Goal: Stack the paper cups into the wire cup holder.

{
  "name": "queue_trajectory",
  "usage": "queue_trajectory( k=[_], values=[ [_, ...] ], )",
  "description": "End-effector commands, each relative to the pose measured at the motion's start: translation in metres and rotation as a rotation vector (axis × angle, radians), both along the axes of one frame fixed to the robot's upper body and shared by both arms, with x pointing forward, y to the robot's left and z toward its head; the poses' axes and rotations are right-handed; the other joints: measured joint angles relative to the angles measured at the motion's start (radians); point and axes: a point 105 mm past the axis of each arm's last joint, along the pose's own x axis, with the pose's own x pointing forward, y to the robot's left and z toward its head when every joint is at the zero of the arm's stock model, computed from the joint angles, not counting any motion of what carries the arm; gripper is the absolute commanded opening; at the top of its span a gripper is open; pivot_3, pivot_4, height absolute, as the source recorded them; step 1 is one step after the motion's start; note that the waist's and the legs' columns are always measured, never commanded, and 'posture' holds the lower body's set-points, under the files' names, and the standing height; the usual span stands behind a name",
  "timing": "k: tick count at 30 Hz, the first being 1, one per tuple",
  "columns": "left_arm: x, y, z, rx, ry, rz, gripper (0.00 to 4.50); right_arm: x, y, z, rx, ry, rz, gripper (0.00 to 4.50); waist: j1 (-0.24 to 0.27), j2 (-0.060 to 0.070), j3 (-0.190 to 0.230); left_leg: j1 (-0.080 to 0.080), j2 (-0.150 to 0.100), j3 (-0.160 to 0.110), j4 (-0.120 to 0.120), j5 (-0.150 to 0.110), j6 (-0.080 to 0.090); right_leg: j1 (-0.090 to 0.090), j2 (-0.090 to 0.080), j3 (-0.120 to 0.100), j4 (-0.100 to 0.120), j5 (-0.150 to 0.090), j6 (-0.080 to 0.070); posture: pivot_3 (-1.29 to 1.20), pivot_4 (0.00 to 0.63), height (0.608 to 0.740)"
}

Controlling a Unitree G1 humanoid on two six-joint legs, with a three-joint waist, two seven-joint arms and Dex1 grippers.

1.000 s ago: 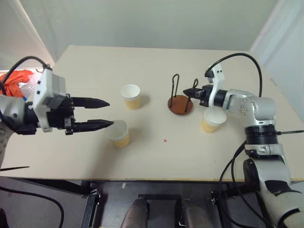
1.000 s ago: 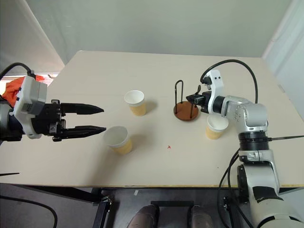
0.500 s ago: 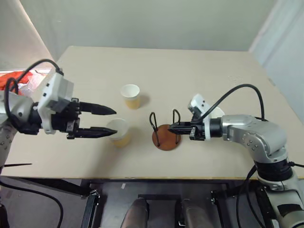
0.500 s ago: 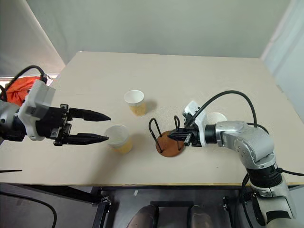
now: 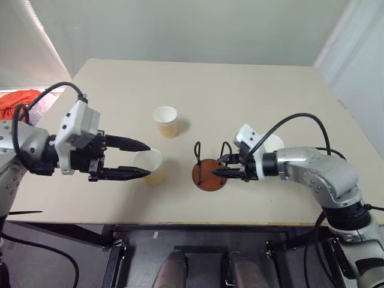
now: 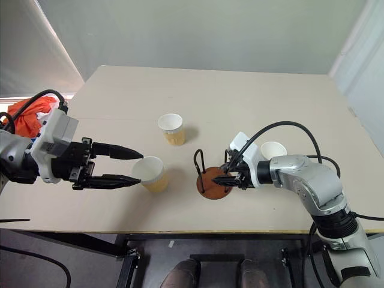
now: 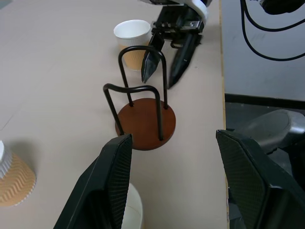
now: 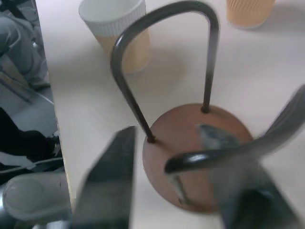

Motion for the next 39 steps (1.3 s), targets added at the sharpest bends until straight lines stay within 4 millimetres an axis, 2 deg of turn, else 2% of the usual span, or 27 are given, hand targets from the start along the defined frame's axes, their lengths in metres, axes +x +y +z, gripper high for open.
queue_trajectory(
  k=[1,3,6,9,10,13,22,25,32,36,39],
  values=[
    [0.003,-0.002,0.008,0.012,-0.043,-0.008,3.06,-0.01,-0.02,0.025,-0.088,-0.112,0.088,3.7,0.006,0.0,0.0,-0.001,0.0,0.0,0.0,0.0,0.0,0.0,0.0,0.0,0.0,0.0,0.0,0.0,0.15,0.74],
    [0.007,-0.002,0.01,0.012,-0.057,-0.009,3.06,-0.015,-0.042,0.043,-0.173,-0.179,0.128,4.4,0.015,0.0,0.0,-0.002,-0.001,0.0,0.0,0.0,0.0,-0.001,-0.001,0.0,0.0,0.0,0.0,0.0,0.15,0.74],
    [0.011,-0.002,0.014,0.006,-0.077,-0.015,3.06,-0.02,-0.069,0.067,-0.253,-0.243,0.15,4.46,0.014,-0.001,0.0,-0.002,-0.001,0.0,0.0,-0.006,-0.008,-0.001,-0.001,0.0,-0.001,0.0,0.0,0.0,0.15,0.74],
    [0.017,-0.002,0.016,0.003,-0.089,-0.018,3.06,-0.009,-0.093,0.089,-0.333,-0.319,0.105,4.46,0.012,-0.001,0.0,-0.002,-0.001,0.001,0.0,-0.006,-0.007,-0.001,-0.001,0.0,-0.001,-0.002,0.003,0.0,0.15,0.74],
    [0.019,-0.003,0.014,0.003,-0.083,-0.025,3.06,-0.005,-0.098,0.088,-0.355,-0.324,0.098,4.46,0.009,-0.001,0.0,-0.001,-0.001,0.001,0.0,-0.004,-0.005,-0.001,-0.001,0.0,0.0,-0.002,0.003,0.0,0.15,0.74],
    [0.024,-0.007,0.006,0.02,-0.08,-0.034,3.06,0.013,-0.108,0.069,-0.444,-0.309,0.086,4.46,0.003,-0.001,-0.001,0.0,-0.001,0.001,0.0,-0.001,0.001,0.001,-0.001,0.001,0.0,-0.002,0.003,0.0,0.15,0.74],
    [0.023,-0.004,0.011,0.021,-0.096,-0.008,3.06,0.053,-0.115,0.024,-0.55,-0.27,0.074,4.46,0.0,-0.001,0.001,-0.001,0.0,0.001,0.0,0.001,0.005,0.0,-0.001,0.001,-0.001,0.003,0.01,0.0,0.15,0.74],
    [0.02,-0.002,0.012,0.022,-0.098,0.0,3.06,0.058,-0.117,0.02,-0.558,-0.27,0.073,3.91,0.0,-0.001,0.001,0.0,0.0,0.001,0.0,0.001,0.006,0.0,-0.001,0.001,-0.001,0.004,0.01,0.0,0.15,0.74],
    [0.018,0.004,0.011,0.034,-0.095,0.037,3.06,0.061,-0.114,0.022,-0.543,-0.268,0.113,1.4,0.001,-0.001,0.001,0.0,0.0,0.001,0.0,-0.001,0.005,0.0,-0.001,0.001,-0.001,0.003,0.008,0.0,0.15,0.74],
    [0.017,0.006,0.011,0.034,-0.098,0.047,3.06,0.06,-0.107,0.036,-0.519,-0.301,0.145,0.05,0.001,-0.001,0.001,0.0,0.0,0.001,0.0,0.0,0.005,0.0,-0.001,0.001,0.0,0.004,0.007,0.0,0.15,0.74],
    [0.016,0.008,0.012,0.035,-0.101,0.053,3.06,0.05,-0.094,0.065,-0.447,-0.343,0.211,0.05,0.001,0.0,0.001,0.0,0.0,0.001,0.0,0.0,0.005,0.0,-0.001,0.001,0.0,0.004,0.006,0.0,0.15,0.74]
  ],
)
